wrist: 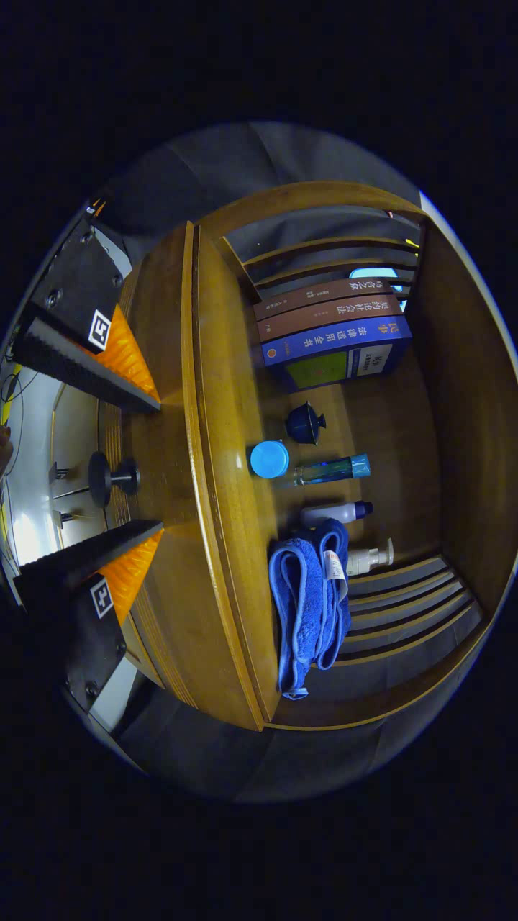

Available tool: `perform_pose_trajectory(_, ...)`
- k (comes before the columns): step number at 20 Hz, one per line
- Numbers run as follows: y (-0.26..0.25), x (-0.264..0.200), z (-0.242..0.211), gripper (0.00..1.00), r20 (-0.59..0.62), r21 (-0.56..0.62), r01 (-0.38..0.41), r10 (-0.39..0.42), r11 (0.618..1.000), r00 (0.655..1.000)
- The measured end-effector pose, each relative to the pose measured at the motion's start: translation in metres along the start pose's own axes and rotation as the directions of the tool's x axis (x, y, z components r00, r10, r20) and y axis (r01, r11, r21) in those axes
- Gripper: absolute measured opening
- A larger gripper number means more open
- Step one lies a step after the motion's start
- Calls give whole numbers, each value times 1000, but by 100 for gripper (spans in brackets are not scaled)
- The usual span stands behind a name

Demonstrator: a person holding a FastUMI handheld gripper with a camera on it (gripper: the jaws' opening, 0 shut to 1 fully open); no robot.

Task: Pull open the drawer, take out the items inside it, and place them on the countertop above the cabinet.

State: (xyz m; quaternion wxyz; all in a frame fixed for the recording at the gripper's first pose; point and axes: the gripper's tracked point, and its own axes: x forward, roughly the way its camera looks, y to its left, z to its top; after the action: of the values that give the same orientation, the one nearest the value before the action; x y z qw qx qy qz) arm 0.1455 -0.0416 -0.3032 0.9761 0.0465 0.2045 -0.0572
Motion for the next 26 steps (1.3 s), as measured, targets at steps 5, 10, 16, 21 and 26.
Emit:
perform_pose_trajectory(5,1,-15,30,100,52,-22,1,0,1000,999)
perform_pose_trajectory(10,8,-56,89,100,135,-44,-8,14,999,991)
perform_pose_trajectory(16,28,-153,181,100,292,-85,-37,61,996,954)
perform_pose_trajectory(21,38,-221,212,99,324,-88,-58,84,994,942)
perform_pose_trajectory(26,46,-256,219,99,351,-142,-54,101,988,931)
